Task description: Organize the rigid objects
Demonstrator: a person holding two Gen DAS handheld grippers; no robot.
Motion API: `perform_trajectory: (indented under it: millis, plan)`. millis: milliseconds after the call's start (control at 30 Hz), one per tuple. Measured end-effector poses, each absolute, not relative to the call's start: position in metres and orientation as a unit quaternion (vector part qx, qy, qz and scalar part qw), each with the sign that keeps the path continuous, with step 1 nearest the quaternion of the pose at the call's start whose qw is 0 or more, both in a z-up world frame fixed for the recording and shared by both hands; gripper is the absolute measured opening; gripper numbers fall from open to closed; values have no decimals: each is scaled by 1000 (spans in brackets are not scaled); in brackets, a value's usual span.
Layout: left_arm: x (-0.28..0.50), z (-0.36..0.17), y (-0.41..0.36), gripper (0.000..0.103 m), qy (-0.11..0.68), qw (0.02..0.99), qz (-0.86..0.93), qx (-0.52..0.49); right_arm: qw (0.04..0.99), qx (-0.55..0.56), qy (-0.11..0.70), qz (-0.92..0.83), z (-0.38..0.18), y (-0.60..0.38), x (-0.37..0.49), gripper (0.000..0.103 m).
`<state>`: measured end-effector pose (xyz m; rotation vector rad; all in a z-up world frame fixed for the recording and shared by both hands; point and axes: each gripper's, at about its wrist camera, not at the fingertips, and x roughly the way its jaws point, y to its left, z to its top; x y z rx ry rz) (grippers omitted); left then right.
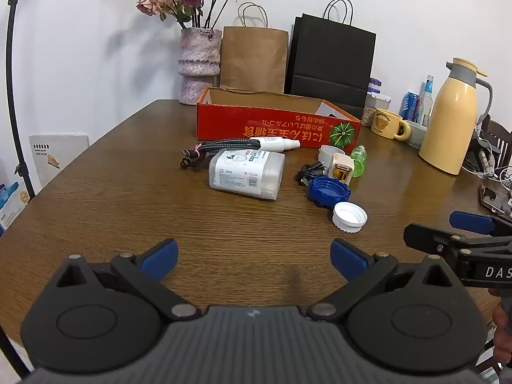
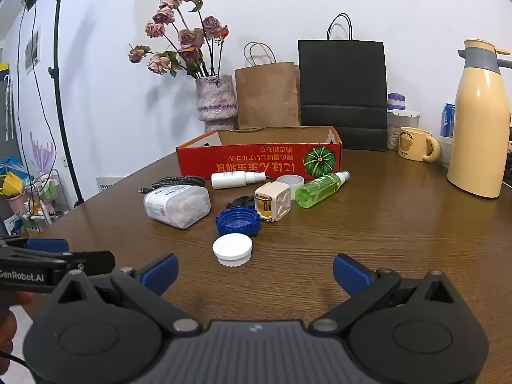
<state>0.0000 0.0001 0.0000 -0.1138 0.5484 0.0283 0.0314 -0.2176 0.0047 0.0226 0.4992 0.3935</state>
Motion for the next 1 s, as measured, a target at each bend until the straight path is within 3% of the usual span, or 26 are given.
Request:
perform_trajectory:
  millis: [1000]
  plan:
    - [-1,4,-3,103,260,964,18,-49,950,10,246,193,5,-218,31,103]
